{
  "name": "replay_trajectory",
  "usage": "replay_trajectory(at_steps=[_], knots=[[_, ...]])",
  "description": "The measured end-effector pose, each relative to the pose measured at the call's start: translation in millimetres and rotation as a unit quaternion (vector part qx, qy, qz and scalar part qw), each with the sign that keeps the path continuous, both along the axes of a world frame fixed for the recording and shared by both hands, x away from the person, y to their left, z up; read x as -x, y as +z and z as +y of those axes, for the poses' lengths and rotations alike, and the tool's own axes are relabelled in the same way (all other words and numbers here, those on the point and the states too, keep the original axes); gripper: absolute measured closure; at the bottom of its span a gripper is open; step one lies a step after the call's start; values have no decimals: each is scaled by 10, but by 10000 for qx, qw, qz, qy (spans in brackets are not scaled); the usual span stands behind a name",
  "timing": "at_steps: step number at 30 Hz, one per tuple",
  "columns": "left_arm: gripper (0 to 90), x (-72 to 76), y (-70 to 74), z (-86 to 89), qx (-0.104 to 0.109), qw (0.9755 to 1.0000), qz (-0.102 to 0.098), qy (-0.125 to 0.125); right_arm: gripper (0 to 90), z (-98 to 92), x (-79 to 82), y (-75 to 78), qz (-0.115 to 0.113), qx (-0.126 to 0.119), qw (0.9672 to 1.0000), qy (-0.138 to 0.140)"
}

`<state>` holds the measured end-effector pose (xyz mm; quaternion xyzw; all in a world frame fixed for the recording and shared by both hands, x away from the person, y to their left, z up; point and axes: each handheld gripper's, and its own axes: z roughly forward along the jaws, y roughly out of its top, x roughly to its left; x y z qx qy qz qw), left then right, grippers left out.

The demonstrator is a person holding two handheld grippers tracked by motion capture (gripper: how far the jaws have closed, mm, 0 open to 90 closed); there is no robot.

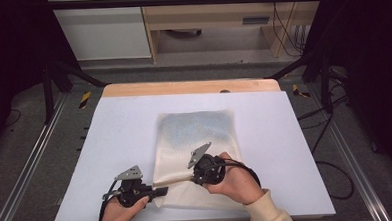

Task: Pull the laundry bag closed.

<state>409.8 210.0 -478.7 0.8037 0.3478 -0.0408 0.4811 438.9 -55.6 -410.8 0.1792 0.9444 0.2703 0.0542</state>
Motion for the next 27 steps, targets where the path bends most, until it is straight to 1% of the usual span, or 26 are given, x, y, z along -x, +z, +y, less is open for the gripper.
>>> replay_trajectory(at_steps=[11,17,22,27], knots=[[848,-1,-13,-14,-3,10000,19,-10,819,-139,24,-7,41,-58,9998,-166],[848,-4,-18,-14,-11,10000,28,-3,819,-230,25,-24,14,-87,9997,-228],[848,-3,-20,-14,-12,10000,35,-2,819,-260,41,-31,-9,-143,9995,-281],[848,-3,-18,-13,2,10000,28,-9,819,-271,44,-31,-17,-158,9995,-264]])
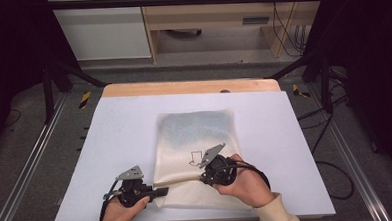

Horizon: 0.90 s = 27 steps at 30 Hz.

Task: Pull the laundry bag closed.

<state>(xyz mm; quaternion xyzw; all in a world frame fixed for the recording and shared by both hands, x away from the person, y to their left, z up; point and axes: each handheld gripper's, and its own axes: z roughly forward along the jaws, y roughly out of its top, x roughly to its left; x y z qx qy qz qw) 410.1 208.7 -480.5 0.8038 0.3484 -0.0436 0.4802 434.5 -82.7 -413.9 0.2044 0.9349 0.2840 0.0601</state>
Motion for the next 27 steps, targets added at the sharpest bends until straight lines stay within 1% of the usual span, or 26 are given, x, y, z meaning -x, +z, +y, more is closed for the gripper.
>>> replay_trajectory(at_steps=[6,11,16,18,27], knots=[[847,1,12,0,-16,10000,-22,4,819,-16,15,-8,-75,-52,10000,-23],[847,1,8,-2,-27,10000,-23,7,819,-24,24,-5,-118,-66,9999,14],[848,-7,10,0,-26,10000,-47,18,819,-33,36,-10,-145,-104,9998,-4],[849,-10,11,-2,-26,10000,-52,12,819,-50,38,-9,-123,-121,9998,-15],[850,-17,0,-22,-50,10000,-32,25,819,-95,49,-28,-158,-154,9997,-83]])
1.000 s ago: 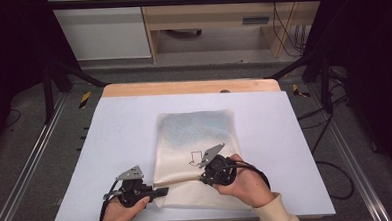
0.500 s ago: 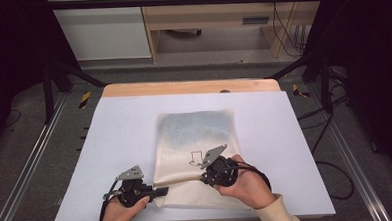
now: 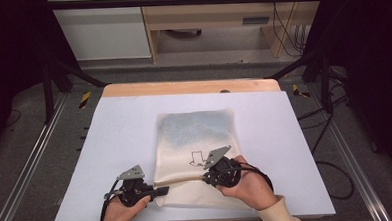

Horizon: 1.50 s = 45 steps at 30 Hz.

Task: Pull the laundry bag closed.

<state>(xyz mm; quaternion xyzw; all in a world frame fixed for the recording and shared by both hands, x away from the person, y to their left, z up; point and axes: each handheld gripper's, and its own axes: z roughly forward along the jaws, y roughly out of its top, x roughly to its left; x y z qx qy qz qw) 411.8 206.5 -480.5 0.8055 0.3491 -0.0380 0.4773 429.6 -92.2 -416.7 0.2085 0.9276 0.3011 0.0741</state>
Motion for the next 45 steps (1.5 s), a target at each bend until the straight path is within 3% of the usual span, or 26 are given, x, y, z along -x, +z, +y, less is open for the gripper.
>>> replay_trajectory(at_steps=[16,38,45], knots=[[851,-7,-8,-14,10,10000,-2,-8,819,-112,38,-15,-29,-122,9998,-131],[851,-25,4,-29,60,10000,3,-32,819,-212,120,-62,-268,-278,9991,-198],[850,-18,11,-30,60,10000,-7,-47,819,-252,139,-83,-216,-303,9990,-237]])
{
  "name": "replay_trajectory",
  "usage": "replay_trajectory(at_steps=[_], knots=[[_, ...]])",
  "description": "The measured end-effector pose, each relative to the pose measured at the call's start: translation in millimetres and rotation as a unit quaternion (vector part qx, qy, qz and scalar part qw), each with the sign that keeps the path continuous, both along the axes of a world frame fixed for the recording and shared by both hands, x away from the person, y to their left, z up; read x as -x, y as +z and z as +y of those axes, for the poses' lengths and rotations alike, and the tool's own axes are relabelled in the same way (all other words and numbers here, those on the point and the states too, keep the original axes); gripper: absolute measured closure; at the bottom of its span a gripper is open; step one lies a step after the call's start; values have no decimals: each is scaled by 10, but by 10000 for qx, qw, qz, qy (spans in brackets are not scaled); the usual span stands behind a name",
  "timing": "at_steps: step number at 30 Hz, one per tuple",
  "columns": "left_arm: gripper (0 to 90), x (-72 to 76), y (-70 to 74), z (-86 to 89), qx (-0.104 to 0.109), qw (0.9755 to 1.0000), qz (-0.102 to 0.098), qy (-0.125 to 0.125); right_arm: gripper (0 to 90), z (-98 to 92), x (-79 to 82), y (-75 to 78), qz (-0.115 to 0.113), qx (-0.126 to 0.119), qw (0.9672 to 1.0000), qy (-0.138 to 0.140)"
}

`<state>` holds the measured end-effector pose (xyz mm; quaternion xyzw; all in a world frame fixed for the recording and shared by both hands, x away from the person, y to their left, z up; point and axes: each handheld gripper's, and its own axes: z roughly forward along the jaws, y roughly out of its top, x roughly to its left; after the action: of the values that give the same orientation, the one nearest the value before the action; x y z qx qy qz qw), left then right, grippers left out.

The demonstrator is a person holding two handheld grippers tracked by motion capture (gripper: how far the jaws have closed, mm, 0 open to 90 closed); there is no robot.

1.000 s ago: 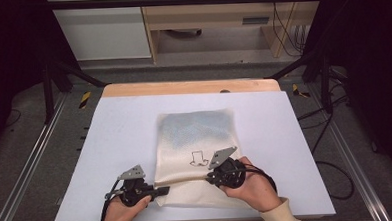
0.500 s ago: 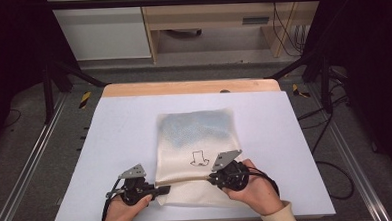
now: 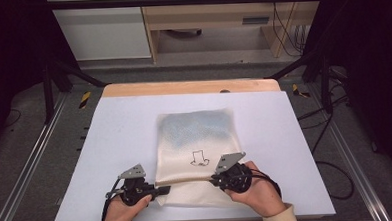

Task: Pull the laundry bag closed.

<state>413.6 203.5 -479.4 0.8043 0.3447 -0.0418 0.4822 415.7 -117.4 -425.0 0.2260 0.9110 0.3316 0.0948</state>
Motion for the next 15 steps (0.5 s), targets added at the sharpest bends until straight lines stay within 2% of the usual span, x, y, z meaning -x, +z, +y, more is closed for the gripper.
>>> replay_trajectory(at_steps=[15], knots=[[850,0,-1,4,9,10000,15,-5,819,-86,19,-11,5,-50,9999,-95]])
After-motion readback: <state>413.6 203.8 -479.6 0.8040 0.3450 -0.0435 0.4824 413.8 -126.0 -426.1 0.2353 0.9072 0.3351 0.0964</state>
